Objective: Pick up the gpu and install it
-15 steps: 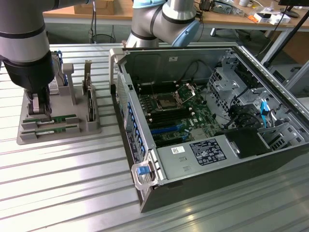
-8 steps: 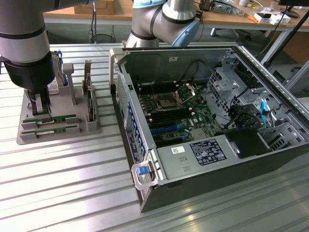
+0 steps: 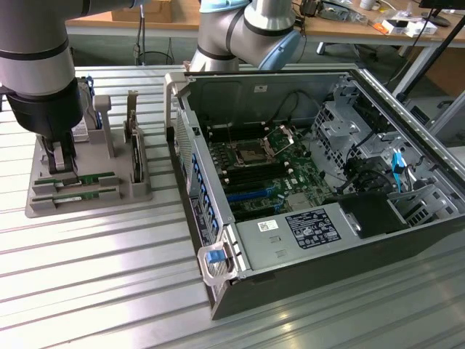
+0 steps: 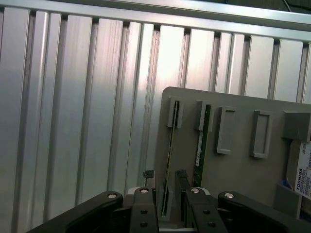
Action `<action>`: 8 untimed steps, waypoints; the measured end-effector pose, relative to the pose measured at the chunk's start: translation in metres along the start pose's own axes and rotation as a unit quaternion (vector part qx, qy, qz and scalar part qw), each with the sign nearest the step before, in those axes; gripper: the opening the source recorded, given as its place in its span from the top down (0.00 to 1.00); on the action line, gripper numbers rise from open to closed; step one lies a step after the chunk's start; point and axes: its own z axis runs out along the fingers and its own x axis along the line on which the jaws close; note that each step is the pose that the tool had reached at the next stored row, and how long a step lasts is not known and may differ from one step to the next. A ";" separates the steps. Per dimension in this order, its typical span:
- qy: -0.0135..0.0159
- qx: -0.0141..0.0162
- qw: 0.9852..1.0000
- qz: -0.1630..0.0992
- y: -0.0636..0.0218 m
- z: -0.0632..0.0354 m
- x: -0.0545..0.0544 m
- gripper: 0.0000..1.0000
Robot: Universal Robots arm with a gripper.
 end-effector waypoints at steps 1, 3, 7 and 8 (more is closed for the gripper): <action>0.000 0.000 1.000 0.000 0.0000 0.0001 0.000 0.70; 0.000 0.000 1.000 0.000 0.0000 0.0005 0.000 0.70; 0.000 0.000 1.000 0.000 0.0000 0.0012 0.000 0.70; 0.000 0.000 1.000 0.000 -0.0001 0.0014 0.000 0.70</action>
